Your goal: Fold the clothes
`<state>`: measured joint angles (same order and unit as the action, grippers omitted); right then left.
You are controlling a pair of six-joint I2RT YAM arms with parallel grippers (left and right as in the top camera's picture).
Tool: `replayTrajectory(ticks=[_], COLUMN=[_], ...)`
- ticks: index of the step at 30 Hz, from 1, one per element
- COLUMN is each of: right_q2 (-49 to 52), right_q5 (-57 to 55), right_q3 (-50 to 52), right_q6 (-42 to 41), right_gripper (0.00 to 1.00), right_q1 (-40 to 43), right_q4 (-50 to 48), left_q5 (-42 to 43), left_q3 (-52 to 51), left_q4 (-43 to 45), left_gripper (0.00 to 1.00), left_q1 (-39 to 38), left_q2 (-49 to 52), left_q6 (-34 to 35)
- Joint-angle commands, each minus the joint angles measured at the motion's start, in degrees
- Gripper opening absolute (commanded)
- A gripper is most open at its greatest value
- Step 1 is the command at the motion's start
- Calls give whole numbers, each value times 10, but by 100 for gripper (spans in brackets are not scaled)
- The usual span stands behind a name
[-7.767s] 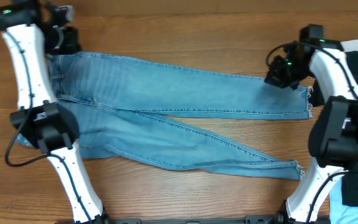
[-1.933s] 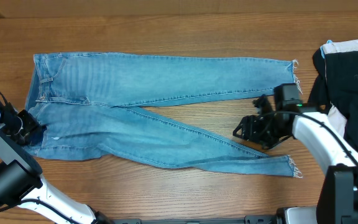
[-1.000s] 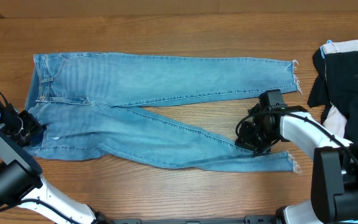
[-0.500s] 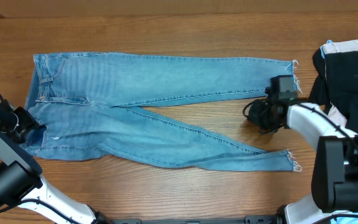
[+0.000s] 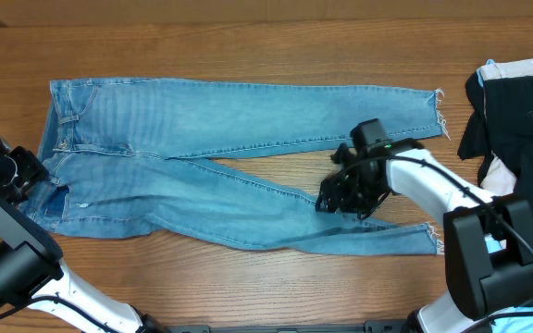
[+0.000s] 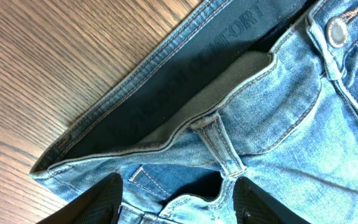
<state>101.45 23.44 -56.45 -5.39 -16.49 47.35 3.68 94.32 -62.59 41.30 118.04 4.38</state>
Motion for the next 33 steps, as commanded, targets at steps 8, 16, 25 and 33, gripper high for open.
replayTrajectory(ticks=[8, 16, 25, 33], right_q2=[5, 5, -6, -5], right_q5=[-130, -214, -238, -183], right_q3=[9, -85, -117, -156], right_q6=[-24, -47, -84, -164], right_gripper=[4, 4, 59, 64], right_q1=[-13, 61, 118, 240], right_q4=[-24, -136, -83, -40], left_q5=[8, 8, 9, 9], left_q3=[11, 11, 11, 11], left_q4=[-4, -4, -4, -5], left_gripper=[60, 61, 61, 62], left_q1=[3, 3, 3, 2], left_q2=[3, 3, 3, 3], left_q6=[-1, -1, -2, -6])
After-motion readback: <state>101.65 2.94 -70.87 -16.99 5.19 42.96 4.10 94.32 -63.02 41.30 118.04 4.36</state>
